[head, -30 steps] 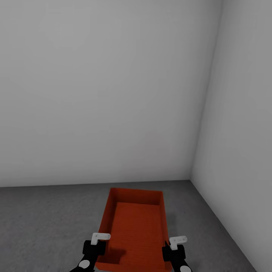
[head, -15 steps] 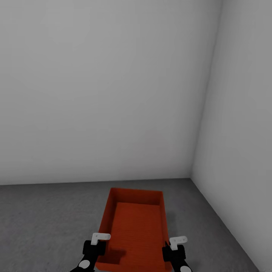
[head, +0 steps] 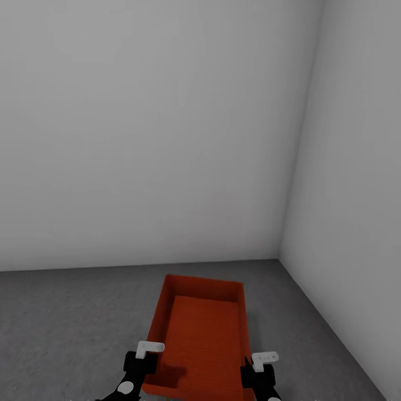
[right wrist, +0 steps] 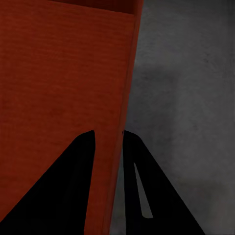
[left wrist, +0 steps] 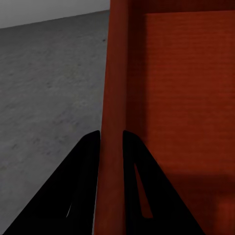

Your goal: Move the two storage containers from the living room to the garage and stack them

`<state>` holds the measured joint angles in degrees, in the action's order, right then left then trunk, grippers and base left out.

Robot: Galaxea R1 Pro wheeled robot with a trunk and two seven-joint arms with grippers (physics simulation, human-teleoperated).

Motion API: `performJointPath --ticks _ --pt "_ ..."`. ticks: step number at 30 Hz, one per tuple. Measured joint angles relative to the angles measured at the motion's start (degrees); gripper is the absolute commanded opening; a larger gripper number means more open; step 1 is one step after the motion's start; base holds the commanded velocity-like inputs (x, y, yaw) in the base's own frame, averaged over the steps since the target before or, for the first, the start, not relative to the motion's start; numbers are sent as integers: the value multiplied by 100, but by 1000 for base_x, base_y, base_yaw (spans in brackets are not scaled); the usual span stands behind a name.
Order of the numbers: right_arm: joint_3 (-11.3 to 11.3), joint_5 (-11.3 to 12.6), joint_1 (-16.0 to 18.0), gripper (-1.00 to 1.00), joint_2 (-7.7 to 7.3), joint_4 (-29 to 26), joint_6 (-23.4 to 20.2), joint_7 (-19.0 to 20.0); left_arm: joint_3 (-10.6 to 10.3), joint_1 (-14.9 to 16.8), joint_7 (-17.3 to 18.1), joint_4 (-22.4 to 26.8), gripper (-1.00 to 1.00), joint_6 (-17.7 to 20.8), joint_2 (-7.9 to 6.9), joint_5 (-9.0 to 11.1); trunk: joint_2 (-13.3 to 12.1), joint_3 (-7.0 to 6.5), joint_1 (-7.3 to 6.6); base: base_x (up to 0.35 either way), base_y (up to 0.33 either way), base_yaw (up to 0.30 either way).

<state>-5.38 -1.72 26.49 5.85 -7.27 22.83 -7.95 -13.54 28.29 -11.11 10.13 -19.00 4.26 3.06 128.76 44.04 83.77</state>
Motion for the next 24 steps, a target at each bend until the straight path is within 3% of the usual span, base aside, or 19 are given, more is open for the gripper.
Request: performJointPath --ticks 24 --pt "-3 9 -3 -100 -1 5 26 -7 11 -1 2 13 -100 3 1 -25 963 431 527 0 0 -2"
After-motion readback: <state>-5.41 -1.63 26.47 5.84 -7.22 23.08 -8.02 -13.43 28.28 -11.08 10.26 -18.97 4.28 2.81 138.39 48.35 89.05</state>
